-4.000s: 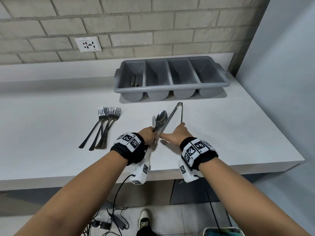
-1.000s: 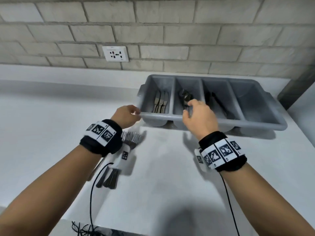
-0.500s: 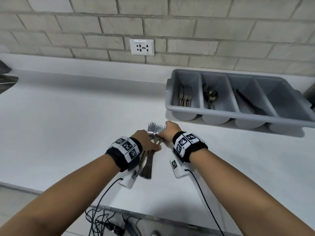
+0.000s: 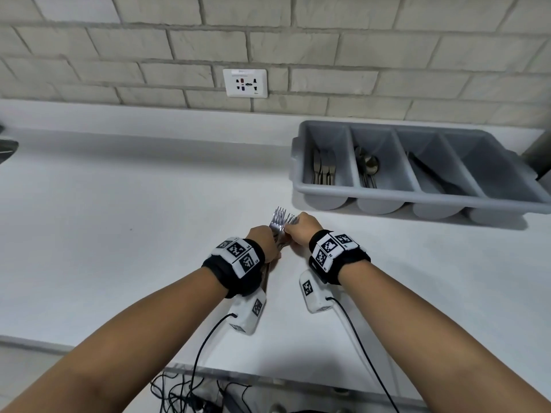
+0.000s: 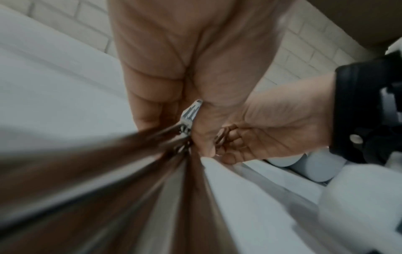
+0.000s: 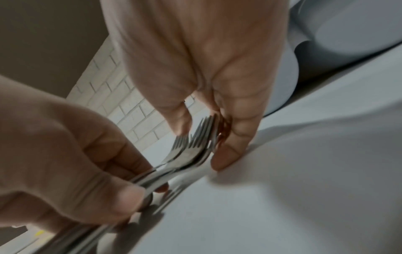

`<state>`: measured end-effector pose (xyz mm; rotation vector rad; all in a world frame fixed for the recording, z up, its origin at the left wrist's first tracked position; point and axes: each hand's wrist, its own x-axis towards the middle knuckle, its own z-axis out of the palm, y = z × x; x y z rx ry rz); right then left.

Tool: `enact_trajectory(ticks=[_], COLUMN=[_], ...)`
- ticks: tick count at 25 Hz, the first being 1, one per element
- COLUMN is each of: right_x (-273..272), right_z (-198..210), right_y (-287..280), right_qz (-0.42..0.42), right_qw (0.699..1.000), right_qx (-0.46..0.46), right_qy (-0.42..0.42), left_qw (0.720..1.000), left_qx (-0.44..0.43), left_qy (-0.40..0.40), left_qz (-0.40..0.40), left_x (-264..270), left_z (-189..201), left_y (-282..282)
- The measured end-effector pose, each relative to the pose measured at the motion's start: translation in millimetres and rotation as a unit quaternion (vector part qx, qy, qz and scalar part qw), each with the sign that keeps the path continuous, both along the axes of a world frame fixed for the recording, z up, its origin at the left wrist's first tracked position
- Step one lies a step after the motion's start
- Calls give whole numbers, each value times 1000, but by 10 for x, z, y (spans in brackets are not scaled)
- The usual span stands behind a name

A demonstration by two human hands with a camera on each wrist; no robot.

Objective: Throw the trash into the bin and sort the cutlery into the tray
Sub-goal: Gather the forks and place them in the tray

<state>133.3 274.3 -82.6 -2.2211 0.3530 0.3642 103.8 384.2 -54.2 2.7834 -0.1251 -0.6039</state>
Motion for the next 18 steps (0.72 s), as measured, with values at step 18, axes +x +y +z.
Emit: enact_trajectory(ticks=[18], right_x=[-216], right_z=[686], right_y=[-380], right_qz=[-187], right_qw=[948], right_qx=[157], right_qy=[-203], left_qw=[930], left_qx=[-358], left_qy=[71], left_qz=[-44], left_x=[-271], left_z=[-28], left_y=[-154])
